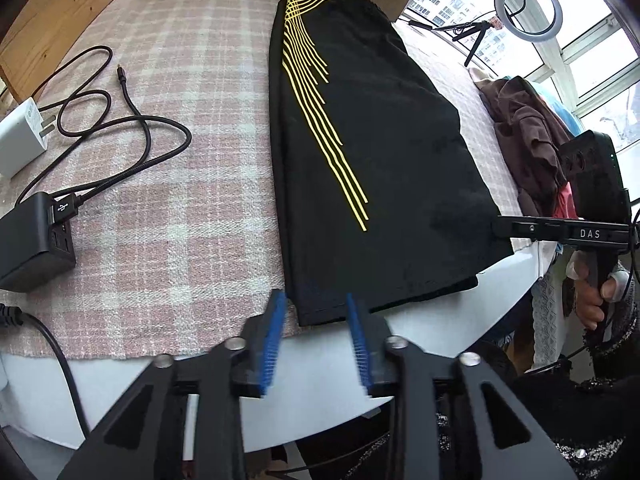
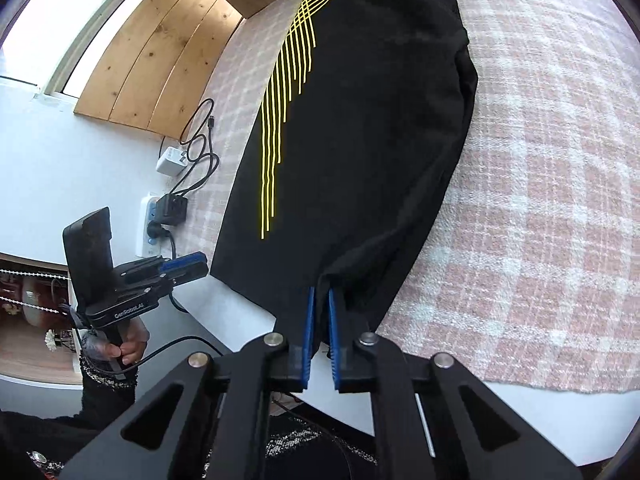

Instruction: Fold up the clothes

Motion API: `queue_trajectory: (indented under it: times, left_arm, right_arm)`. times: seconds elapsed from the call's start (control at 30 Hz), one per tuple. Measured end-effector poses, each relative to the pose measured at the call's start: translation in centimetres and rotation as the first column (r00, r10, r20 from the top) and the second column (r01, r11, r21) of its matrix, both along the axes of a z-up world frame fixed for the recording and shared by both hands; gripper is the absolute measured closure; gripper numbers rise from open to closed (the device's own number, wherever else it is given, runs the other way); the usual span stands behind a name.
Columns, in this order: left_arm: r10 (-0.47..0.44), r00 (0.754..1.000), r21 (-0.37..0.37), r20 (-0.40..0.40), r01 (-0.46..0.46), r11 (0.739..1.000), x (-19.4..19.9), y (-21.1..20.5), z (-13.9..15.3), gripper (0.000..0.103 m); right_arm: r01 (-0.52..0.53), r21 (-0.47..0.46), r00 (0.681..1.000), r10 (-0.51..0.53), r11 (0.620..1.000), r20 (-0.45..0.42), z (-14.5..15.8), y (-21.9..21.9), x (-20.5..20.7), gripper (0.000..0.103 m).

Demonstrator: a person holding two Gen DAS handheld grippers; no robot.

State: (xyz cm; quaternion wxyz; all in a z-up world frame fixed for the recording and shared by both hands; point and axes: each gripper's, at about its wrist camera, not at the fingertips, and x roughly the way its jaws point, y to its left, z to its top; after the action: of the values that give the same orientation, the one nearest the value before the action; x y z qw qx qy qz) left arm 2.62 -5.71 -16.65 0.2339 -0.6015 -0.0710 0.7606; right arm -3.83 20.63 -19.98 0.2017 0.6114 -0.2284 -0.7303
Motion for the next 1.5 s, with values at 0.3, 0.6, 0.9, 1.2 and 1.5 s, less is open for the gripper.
queue_trajectory:
  times: [0.3, 0.6, 0.9, 1.2, 1.5]
  left_arm:
    - [-0.028, 0.999, -0.085, -0.026, 0.025, 0.996, -0.1, 0.9, -0.5, 0.101]
    - [-0.021, 0.998, -0.084, -0.055, 0.016, 0.996, 0.8, 0.3, 1.6, 0.085]
    - [-0.057, 0.998, -0.128, -0.028, 0.053, 0.99, -1.1, 1.5, -1.2, 0.074]
    - [0.003, 0.992, -0.086, -0.13, -0.014, 0.996, -6.3, 0.0, 4.6, 0.069]
    - [-0.034, 0.986, -0.177, -0.163, 0.005, 0.984, -15.7, 5.8, 3.3, 0.051]
  right_arm:
    - [-0.005, -0.003, 0.997, 0.006, 1.0, 0.079, -2.5, 0.4, 0.7, 0.096]
    - [-0.008, 0.088, 0.996, 0.0, 0.996, 0.088, -2.4, 2.0, 1.8, 0.095]
    - [-0.057, 0.135, 0.997, 0.064, 0.989, -0.049, -1.2, -0.9, -0.3, 0.094]
    - [0.02, 0.188, 0.996, -0.003, 0.982, -0.086, 1.6, 4.1, -1.8, 0.069]
    - [0.15, 0.231, 0.969, -0.097, 0.961, -0.227, 2.2, 9.1, -11.0, 0.049]
